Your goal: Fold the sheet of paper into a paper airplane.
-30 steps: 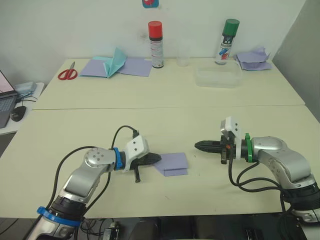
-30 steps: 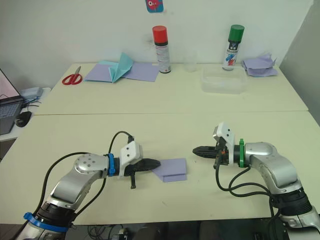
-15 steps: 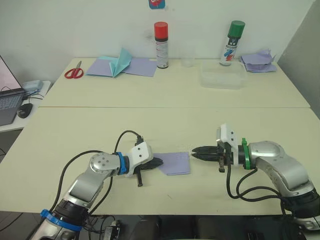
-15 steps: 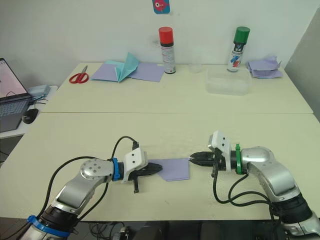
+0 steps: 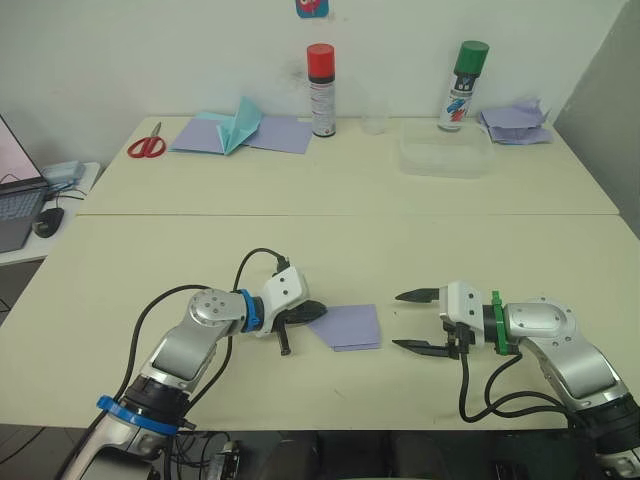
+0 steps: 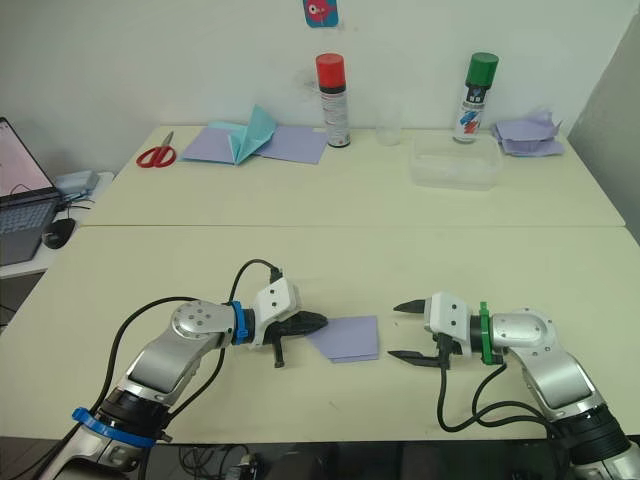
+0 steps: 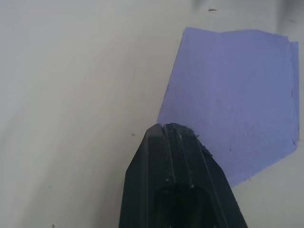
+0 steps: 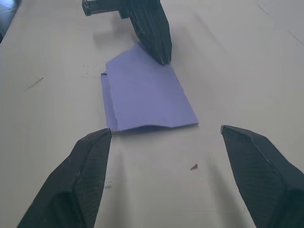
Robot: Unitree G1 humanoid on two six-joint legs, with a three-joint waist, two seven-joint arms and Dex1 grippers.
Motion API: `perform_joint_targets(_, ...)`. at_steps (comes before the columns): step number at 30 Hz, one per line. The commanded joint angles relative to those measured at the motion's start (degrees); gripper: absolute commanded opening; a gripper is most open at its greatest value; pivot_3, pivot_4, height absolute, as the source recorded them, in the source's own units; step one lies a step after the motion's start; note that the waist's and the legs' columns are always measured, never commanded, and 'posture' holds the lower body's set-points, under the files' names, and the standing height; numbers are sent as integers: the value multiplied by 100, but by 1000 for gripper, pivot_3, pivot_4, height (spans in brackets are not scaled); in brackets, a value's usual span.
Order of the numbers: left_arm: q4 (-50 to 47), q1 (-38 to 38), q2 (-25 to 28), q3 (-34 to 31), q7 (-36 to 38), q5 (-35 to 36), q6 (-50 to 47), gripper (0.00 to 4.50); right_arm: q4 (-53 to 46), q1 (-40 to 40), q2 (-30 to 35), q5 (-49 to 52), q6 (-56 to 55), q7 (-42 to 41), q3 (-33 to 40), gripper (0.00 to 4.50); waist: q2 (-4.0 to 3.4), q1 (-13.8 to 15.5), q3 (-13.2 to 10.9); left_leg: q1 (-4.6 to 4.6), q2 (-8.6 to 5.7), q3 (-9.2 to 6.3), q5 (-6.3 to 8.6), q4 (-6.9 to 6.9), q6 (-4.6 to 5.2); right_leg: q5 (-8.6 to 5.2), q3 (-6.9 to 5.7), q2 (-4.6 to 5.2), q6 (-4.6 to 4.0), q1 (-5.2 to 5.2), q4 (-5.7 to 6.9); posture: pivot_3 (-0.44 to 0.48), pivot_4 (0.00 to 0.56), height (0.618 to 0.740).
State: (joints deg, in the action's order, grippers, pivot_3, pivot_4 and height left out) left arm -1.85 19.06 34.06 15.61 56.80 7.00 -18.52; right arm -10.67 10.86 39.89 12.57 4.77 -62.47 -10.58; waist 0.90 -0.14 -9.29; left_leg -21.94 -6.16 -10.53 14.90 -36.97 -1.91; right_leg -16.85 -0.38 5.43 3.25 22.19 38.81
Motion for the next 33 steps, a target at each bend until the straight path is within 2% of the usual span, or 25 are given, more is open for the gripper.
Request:
perform_joint_targets(1, 248, 11, 129, 160, 126, -198, -11, 0, -188, 144, -87, -79, -322, -61, -107, 3859, 0, -1, 0, 2, 1, 1, 0, 0, 1, 0, 0, 0, 0, -1, 0, 0, 150, 740)
perform_joint_targets(7, 435, 93, 238, 149, 361, -219, 126, 0, 212, 374, -246, -560, -1014, -99, -473, 3859, -1, -9, 1, 8, 3, 2, 3, 1, 5, 0, -1, -2, 0, -1, 3, 0, 150, 740)
perform_joint_targets(18, 779, 297, 210, 195, 587, -275, 335, 0, 972, 657, -457, -1237, -1849, 128, -711, 3859, -1, -18, 2, 12, 4, 1, -6, 2, -10, 0, -1, -4, 0, 0, 5, 0, 150, 740)
perform_joint_targets(33, 1166, 500, 148, 287, 649, -332, 624, 0, 1134, 705, -535, -1516, -1992, 276, -812, 3859, -2, -15, 4, 13, 3, 0, -6, 0, -11, 0, -1, -4, 0, -3, 7, 0, 150, 740)
